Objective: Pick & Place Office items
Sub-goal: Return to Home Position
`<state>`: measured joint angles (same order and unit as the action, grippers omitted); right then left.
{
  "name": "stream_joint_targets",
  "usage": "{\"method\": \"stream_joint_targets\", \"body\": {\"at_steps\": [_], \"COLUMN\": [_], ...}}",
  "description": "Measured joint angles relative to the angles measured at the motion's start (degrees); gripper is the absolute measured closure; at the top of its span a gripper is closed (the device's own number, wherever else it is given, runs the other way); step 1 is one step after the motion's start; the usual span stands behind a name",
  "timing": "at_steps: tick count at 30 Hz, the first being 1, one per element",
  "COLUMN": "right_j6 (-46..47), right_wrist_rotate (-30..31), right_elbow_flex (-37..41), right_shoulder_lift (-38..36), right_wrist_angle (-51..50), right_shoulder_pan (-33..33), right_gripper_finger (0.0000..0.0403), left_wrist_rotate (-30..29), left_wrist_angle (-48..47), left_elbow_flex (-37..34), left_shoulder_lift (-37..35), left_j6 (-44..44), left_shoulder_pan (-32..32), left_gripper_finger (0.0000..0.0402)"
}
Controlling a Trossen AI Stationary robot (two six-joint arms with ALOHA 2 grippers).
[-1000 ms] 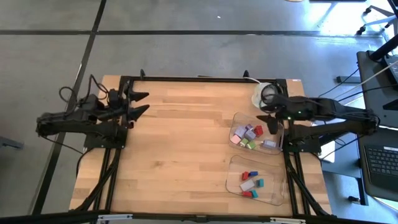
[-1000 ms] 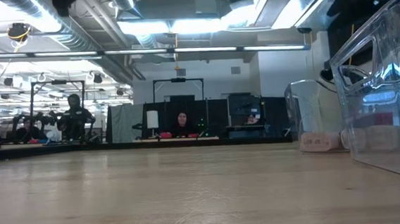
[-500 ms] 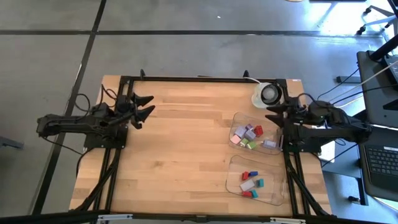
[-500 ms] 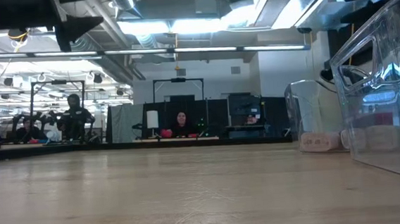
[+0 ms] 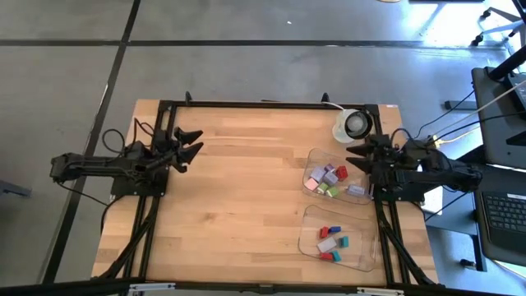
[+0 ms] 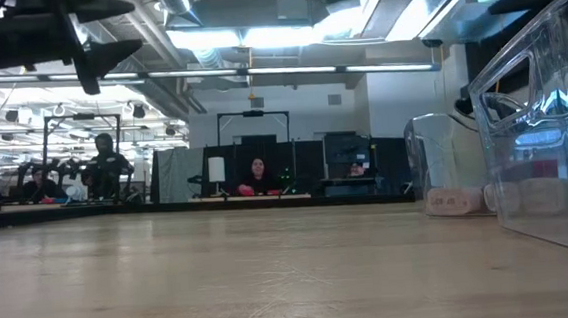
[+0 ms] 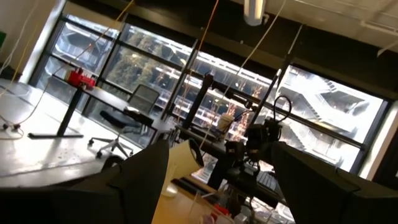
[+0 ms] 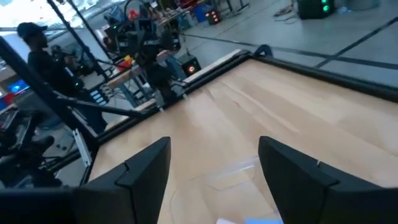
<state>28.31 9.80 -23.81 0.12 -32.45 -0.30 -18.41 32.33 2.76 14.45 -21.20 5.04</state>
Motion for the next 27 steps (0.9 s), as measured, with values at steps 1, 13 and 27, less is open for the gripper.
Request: {"method": "stream_joint_targets", "body": {"at_steps": [1, 13, 27], "right_j6": [-0.05, -0.67, 0.15], "right_wrist_rotate": [-0.4, -4.9, -7.9], "right_elbow_flex": [0.93, 13.21, 22.97], "right_shoulder_lift": [-0.04, -0.14, -0.15], "right_wrist_angle": [1.13, 23.66, 41.16], "right_shoulder_pan": [0.0, 0.02, 0.02], "right_gripper_finger": [0.0156, 0.0156, 0.0156], "left_wrist_rotate": [-0.01, -0.02, 0.0], "left_wrist_angle": [0.2, 1.75, 0.41], "left_elbow_flex": [-0.41, -2.25, -2.25], "left_shoulder_lift": [-0.06, -0.1, -0.06], "left_j6": [-0.38, 0.18, 1.38], "left_shoulder_pan": [0.0, 0.0, 0.0], "left_gripper_finger": [0.0121, 0.012, 0.0121]}}
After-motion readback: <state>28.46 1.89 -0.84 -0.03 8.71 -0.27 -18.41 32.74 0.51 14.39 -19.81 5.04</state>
